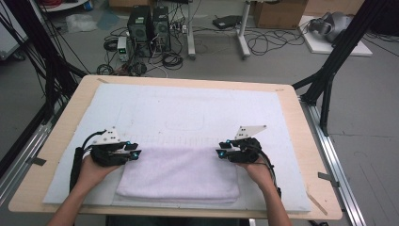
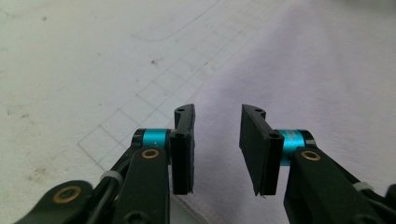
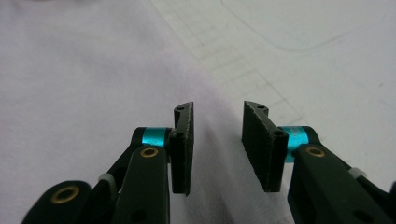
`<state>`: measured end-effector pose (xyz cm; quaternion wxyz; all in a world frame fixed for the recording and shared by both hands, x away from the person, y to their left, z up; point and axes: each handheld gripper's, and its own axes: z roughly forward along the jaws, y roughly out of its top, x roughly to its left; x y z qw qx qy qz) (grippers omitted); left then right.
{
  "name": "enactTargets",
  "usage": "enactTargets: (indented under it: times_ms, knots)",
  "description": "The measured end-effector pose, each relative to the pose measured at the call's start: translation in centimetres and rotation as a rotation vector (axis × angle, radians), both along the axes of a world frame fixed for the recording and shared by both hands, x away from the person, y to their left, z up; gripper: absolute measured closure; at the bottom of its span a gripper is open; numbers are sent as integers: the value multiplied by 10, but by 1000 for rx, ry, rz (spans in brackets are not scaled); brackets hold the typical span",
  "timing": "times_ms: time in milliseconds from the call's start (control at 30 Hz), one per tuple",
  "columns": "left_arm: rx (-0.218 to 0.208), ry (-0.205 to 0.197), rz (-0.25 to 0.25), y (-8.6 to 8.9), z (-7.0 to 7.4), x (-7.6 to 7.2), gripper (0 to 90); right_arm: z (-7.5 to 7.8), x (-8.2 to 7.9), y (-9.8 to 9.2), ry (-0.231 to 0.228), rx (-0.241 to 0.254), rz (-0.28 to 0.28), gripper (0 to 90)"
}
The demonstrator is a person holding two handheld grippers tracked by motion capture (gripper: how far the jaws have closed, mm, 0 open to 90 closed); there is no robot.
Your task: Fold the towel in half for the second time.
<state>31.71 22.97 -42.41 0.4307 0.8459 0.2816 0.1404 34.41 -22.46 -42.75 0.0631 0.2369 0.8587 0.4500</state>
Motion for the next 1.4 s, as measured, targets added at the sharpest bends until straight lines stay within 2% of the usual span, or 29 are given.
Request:
enactTargets:
  times_ms: [100, 133, 200, 300, 433, 533, 600, 700, 733, 833, 900, 1000, 1200, 1333, 1400]
  knots:
    - [32, 26, 23, -2, -7, 6, 681, -8, 3, -1, 32, -32, -12, 655]
    - [46, 31, 28, -2, -9, 7, 690, -10, 3, -2, 29, -42, -13, 658]
    - [71, 29, 34, -2, -13, 7, 699, -13, 2, -4, 39, -67, -22, 663]
    - [73, 20, 35, -1, -15, 6, 700, -16, -2, -8, 39, -64, -31, 663]
    - [57, 7, 39, 1, -15, 4, 677, -14, -9, -10, 22, -73, -38, 625]
    - [23, 2, 55, 6, -12, 5, 645, -11, -13, -12, -4, -74, -48, 581]
    - [-10, 3, 72, 9, -10, 6, 619, -9, -15, -16, -9, -58, -65, 555]
    - [-36, -6, 94, 15, -8, 7, 582, -5, -15, -23, -23, -29, -99, 495]
    - [-43, -11, 104, 16, -7, 8, 569, -4, -15, -26, -27, -5, -111, 489]
    - [-59, -13, 121, 19, -7, 10, 532, -3, -15, -32, -30, 3, -142, 453]
    - [-56, 0, 130, 20, -7, 13, 504, -4, -14, -34, -26, -4, -151, 435]
    - [-73, 9, 139, 21, -9, 16, 484, -5, -13, -34, -28, -9, -162, 412]
    - [-31, 37, 128, 18, -12, 17, 464, -10, -12, -30, -8, -41, -149, 389]
    - [-34, 58, 125, 17, -15, 19, 436, -13, -10, -30, 3, -55, -152, 385]
    - [-23, 64, 121, 15, -16, 20, 435, -16, -9, -32, 16, -47, -156, 380]
